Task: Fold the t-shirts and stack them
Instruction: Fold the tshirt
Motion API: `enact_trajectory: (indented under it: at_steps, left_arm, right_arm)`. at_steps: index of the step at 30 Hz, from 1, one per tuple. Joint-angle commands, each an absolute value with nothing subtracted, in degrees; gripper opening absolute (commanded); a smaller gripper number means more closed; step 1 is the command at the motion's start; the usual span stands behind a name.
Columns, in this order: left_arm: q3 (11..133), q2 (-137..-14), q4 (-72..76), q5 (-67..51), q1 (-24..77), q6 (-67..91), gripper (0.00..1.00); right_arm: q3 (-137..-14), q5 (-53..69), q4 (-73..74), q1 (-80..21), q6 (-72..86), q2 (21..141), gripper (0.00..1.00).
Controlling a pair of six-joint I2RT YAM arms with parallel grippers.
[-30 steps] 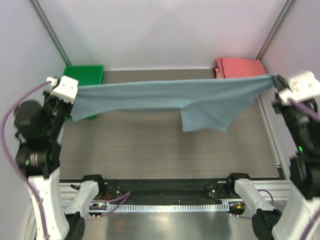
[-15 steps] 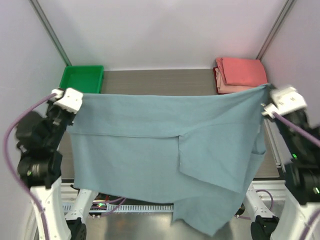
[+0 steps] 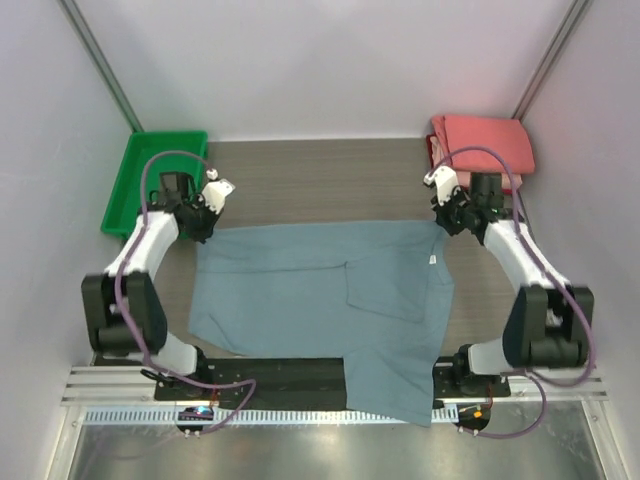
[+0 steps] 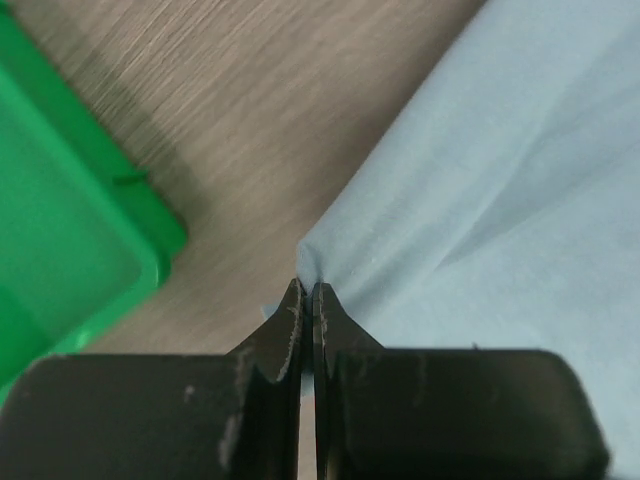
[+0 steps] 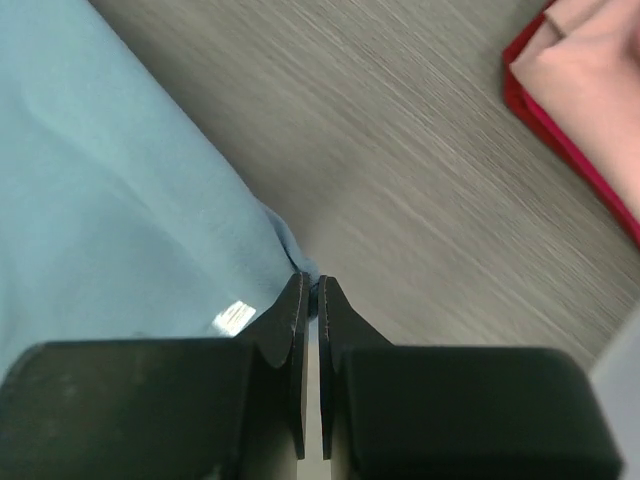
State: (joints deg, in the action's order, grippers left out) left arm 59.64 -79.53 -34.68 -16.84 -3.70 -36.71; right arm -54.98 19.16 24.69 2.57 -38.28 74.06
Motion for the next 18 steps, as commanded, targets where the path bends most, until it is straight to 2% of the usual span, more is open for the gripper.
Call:
enact_trajectory:
  at_steps: [1, 9, 18]
  left_arm:
    - [68.6, -92.7, -27.9, -15.0, -3.3, -35.2, 0.0]
    - [91.6, -116.9, -30.2, -10.4, -3.2, -29.0, 0.0]
    - [103.3, -129.1, -26.5, -3.7, -1.7, -26.1, 0.02]
  right_arm:
    - [-60.6, 18.7, 9.4, 2.3, -36.8, 85.7, 0.01]
    - [-83.7, 15.0, 6.6, 2.1, -37.8, 110.8, 0.01]
    - [-115.7, 10.2, 12.8, 2.1, -37.1, 137.1, 0.01]
